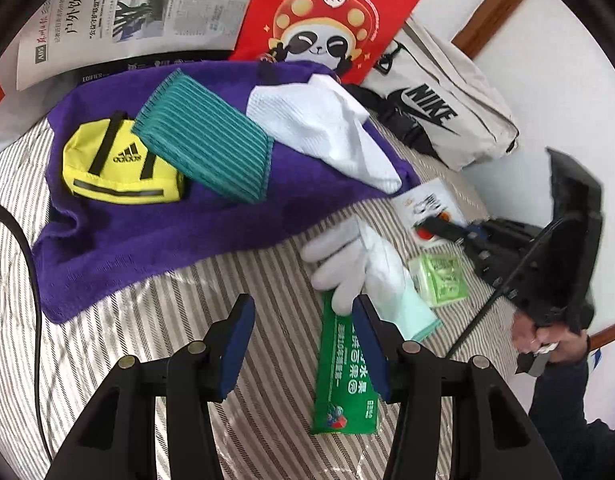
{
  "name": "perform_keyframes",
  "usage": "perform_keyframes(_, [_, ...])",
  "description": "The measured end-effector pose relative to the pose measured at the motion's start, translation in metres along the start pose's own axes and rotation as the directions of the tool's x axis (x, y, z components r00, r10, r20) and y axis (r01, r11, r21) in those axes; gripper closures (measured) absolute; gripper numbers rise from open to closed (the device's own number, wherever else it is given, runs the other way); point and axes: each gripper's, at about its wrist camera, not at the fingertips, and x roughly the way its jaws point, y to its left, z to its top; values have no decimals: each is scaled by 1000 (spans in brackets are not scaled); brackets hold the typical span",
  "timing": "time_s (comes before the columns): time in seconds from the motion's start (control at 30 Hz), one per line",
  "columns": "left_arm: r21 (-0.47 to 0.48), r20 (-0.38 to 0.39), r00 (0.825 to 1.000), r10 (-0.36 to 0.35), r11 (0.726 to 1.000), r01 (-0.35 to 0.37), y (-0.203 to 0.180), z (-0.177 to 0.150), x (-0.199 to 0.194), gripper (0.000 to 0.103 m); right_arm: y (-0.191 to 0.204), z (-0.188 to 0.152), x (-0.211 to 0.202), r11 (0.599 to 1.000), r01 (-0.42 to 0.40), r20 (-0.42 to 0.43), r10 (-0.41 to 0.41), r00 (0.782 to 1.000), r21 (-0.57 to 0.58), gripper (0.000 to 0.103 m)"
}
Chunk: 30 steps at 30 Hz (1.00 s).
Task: Organize soft objects
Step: 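Lift the orange-print packet with the right gripper while the left grasps the white glove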
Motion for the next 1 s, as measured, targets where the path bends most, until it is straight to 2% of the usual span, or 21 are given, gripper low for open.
perform_keyframes(0.1, [30, -12, 1000, -16, 999, 16, -12, -4, 6, 54, -12, -2, -15, 999, 6, 28, -7, 1000, 46, 100])
perform_keyframes(0.3, [100, -5, 1000, -25, 995, 26, -44, 9, 21, 54, -30, -15, -43, 996, 46, 55, -51, 997, 81, 100])
perform_keyframes(0.5, [160, -9, 1000, -7, 987, 8, -67, 19, 37, 52, -59, -35, -62, 988, 73, 55, -81, 995, 135, 100])
perform_keyframes(0.57, [170, -9, 1000, 28, 985, -26, -71, 19, 46, 51, -68, -42, -65, 985, 77, 55, -87, 995, 157, 100])
perform_keyframes(0.7, [200, -9, 999, 53, 979, -50, -78, 18, 60, 51, -79, -55, -65, 980, 74, 47, -84, 995, 186, 100])
perform_keyframes(0.8, [238, -1, 991, 131, 963, -127, -84, 17, 72, 51, -86, -62, -66, 977, 77, 43, -87, 995, 197, 100])
perform_keyframes(0.93, [278, 24, 982, 187, 942, -186, -93, 17, 81, 51, -99, -68, -69, 968, 84, 43, -97, 994, 236, 100])
perform_keyframes(1.0, [277, 36, 981, 190, 941, -192, -96, 18, 84, 55, -104, -71, -69, 965, 89, 42, -102, 994, 248, 100])
